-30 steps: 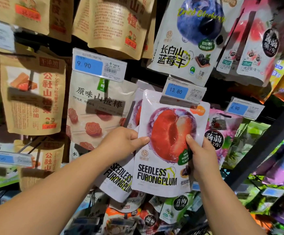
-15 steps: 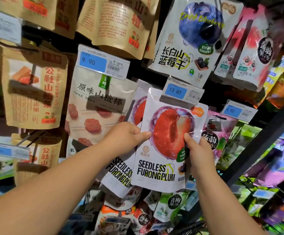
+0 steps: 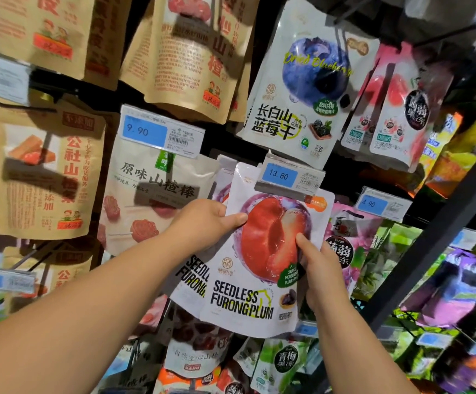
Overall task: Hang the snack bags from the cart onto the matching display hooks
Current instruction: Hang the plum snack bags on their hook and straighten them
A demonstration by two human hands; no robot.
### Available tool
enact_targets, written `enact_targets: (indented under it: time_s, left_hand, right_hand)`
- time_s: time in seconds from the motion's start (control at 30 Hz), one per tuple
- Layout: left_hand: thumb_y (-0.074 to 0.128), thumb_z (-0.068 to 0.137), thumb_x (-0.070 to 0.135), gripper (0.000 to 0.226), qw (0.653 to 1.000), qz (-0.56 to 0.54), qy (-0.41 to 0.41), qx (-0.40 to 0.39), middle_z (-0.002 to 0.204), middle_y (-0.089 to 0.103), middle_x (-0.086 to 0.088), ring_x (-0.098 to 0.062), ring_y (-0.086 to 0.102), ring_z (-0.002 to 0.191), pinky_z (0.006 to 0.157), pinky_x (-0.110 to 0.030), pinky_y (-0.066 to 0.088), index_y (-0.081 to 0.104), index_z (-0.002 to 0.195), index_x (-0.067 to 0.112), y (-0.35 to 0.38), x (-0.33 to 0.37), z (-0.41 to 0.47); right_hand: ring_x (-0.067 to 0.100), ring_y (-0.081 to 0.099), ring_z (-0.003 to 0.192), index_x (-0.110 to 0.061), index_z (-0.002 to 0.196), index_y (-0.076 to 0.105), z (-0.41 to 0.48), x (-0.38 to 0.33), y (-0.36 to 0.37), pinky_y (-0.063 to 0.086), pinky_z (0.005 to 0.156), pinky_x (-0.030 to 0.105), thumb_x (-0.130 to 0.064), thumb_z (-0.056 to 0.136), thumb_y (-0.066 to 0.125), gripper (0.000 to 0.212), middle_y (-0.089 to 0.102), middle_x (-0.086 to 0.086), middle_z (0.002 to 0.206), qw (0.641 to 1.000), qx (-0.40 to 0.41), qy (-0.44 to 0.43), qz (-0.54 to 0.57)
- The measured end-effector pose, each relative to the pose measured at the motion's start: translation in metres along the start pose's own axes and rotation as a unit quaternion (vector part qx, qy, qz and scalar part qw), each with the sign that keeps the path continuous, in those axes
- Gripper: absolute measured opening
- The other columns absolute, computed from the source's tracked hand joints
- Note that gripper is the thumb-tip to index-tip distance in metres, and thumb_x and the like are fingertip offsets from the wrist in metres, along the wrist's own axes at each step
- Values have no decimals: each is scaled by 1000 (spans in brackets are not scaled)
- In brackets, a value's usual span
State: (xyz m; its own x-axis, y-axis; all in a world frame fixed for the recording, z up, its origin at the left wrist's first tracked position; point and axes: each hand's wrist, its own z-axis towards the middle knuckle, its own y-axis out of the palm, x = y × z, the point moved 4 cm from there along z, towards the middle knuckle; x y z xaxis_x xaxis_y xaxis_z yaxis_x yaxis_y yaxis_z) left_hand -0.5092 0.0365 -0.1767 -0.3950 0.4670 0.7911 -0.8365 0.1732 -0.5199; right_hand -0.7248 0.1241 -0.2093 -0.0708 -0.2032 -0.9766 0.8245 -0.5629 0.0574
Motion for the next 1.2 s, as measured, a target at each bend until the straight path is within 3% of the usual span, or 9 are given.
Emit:
enact_targets:
  time_s: [0.17, 0.27, 0.37, 0.47, 0.7, 0.8, 0.87, 1.0, 1.2]
  left_hand:
    - [62, 86, 52, 56, 1000, -20, -22, 1, 47, 34, 5, -15, 34, 46, 57, -28, 32, 31, 51, 21, 6, -6, 0]
    - [65, 83, 52, 56, 999, -35, -33, -6, 48, 34, 2, -14, 34, 45, 58, -28, 33, 31, 52, 20, 5, -7, 3]
    - [70, 76, 58, 57, 998, -47, -35, -19, 52, 41, -5, -18, 41, 49, 59, -28, 35, 35, 54, 18, -1, -1, 7]
    - [67, 76, 60, 58, 998, -53, -32, -4, 47, 40, 2, -14, 39, 45, 53, -26, 30, 34, 50, 19, -8, 11, 10]
    - [62, 88, 47, 44, 995, -81, -45, 26, 59, 60, 0, -15, 53, 55, 50, -24, 37, 53, 57, 17, -8, 13, 15]
    - [64, 84, 52, 49, 990, -125, -62, 17, 73, 71, -11, -26, 64, 62, 56, -27, 47, 68, 76, 5, -4, 8, 16]
    - [67, 79, 57, 56, 988, -140, -69, 12, 61, 63, -9, -22, 54, 49, 52, -29, 41, 63, 71, 2, -4, 5, 16]
    - [69, 77, 59, 54, 985, -152, -79, 4, 46, 40, -2, -15, 31, 35, 43, -22, 25, 40, 57, 17, 0, 3, 12]
    - [72, 78, 52, 51, 969, -239, -68, 6, 42, 38, 5, -13, 29, 40, 47, -23, 24, 40, 54, 19, 3, 3, 19]
  right_hand:
    - [29, 70, 101, -13, 112, 67, 18, -27, 6, 55, 89, 49, -26, 81, 74, 34, 74, 11, 108, 998, 3, -42, 54]
    - [32, 72, 93, -9, 103, 69, 29, -37, 9, 58, 81, 45, -11, 81, 75, 23, 75, 14, 99, 998, 18, -41, 55]
    - [34, 71, 88, -3, 106, 66, 33, -41, 11, 59, 71, 39, -5, 80, 75, 27, 74, 18, 97, 997, 32, -33, 54]
    - [35, 71, 88, -2, 101, 68, 32, -33, 13, 59, 75, 43, -5, 80, 74, 22, 73, 18, 94, 998, 20, -21, 53]
    - [38, 70, 94, -4, 99, 70, 26, -27, 16, 59, 81, 46, -9, 83, 73, 17, 74, 18, 97, 998, 15, -21, 63]
    - [38, 69, 97, -3, 106, 68, 23, -34, 14, 57, 86, 50, -10, 84, 72, 23, 72, 21, 104, 996, -5, -52, 78]
    - [36, 70, 97, -8, 101, 71, 23, -37, 11, 56, 87, 50, -11, 83, 72, 19, 72, 20, 104, 993, -16, -74, 91]
    - [35, 70, 96, -18, 91, 75, 24, -37, 11, 56, 85, 48, -11, 84, 71, 10, 74, 16, 101, 992, -19, -86, 92]
    - [27, 72, 88, -17, 87, 71, 34, -47, 12, 56, 79, 42, -2, 86, 67, 15, 76, 9, 91, 991, -1, -100, 85]
